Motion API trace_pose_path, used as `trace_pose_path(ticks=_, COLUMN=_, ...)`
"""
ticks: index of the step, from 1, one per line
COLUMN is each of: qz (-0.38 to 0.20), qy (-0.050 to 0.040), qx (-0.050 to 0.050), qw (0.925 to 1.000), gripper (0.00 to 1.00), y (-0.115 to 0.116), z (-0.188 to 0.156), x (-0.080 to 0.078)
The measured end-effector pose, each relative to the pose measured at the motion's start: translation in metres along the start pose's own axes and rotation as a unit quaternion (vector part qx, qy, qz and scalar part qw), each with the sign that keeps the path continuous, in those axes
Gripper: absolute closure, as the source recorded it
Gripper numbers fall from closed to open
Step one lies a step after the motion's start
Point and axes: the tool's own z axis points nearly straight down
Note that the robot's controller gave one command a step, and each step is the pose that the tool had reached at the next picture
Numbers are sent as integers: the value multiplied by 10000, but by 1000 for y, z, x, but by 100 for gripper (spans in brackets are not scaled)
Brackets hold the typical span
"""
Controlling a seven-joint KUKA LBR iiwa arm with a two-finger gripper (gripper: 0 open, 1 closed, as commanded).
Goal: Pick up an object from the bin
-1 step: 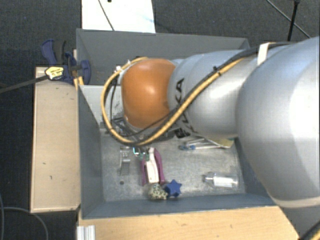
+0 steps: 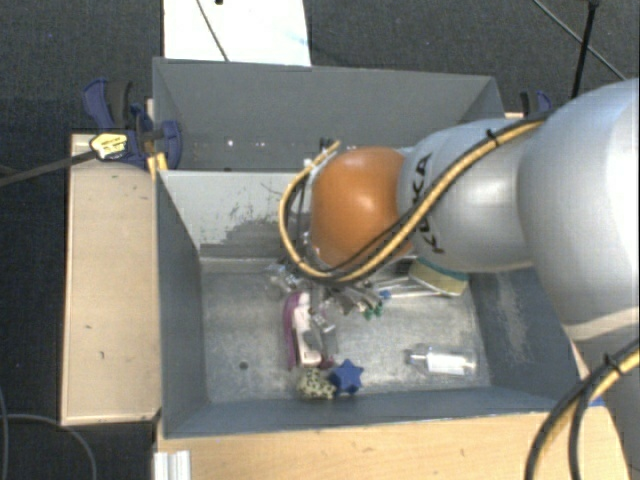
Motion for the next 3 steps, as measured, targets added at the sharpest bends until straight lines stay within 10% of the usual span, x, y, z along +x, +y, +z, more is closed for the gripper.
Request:
trace_pose_path(ticks=1, qz=-1954, qy=-32, qx=11, qw=9807, gripper=0, y=-4, z=-31, x=12)
trace_pose_path(ticks=2, qz=-3528, qy=-28, qx=11, qw=9357, gripper=0, y=-13, z=-30, x=0)
trace_pose_path(ticks=3, qz=-4115, qy=5, qx=-5, qw=9114, gripper=0, y=4, z=0, x=-7)
